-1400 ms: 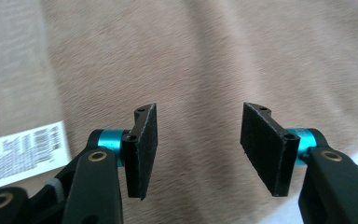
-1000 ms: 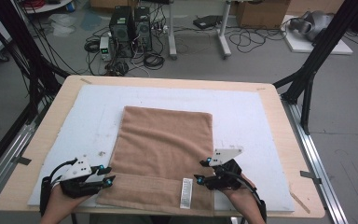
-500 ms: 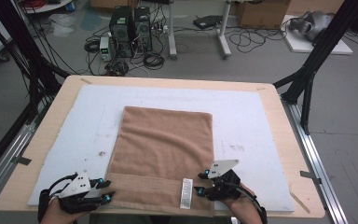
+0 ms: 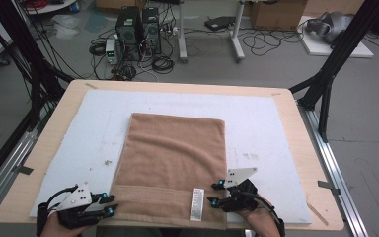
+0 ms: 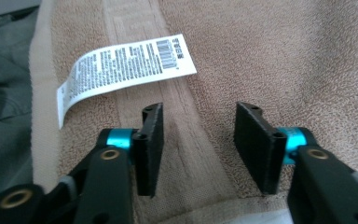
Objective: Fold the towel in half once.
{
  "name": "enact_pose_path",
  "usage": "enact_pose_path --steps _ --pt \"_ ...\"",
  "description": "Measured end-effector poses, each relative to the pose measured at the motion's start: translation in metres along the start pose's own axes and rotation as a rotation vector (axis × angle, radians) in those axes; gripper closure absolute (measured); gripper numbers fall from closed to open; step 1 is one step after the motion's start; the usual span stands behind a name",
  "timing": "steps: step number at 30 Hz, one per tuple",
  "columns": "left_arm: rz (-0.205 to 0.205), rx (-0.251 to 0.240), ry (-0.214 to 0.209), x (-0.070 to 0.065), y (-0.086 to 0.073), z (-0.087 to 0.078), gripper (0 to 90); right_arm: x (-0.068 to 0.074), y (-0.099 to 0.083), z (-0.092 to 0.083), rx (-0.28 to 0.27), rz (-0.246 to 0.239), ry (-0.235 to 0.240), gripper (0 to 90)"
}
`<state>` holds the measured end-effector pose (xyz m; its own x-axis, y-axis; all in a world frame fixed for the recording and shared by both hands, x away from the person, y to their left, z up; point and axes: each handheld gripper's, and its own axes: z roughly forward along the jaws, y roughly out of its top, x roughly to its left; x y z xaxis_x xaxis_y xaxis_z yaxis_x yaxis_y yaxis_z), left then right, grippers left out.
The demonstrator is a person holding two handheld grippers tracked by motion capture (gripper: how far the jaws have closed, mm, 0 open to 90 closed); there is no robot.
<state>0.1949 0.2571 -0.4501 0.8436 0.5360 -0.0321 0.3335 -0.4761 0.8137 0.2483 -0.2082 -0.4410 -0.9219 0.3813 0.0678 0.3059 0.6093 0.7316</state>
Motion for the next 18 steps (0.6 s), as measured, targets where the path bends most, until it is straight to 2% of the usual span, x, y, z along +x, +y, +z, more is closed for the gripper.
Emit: enact_pose_path --steps 4,10,18 --pt "-0.015 -0.026 0.022 0.004 0.002 0.001 58.6 -0.006 0.0 -0.008 -0.045 0.035 -0.019 46.2" --pt "-0.033 -0.069 0.055 0.012 0.011 -0.001 51.5 -0.015 0.003 -0.018 -0.068 0.069 -0.076 39.1" --pt "-0.058 -0.108 0.062 0.02 0.025 0.002 43.6 -0.024 0.013 -0.021 -0.092 0.093 -0.108 31.5"
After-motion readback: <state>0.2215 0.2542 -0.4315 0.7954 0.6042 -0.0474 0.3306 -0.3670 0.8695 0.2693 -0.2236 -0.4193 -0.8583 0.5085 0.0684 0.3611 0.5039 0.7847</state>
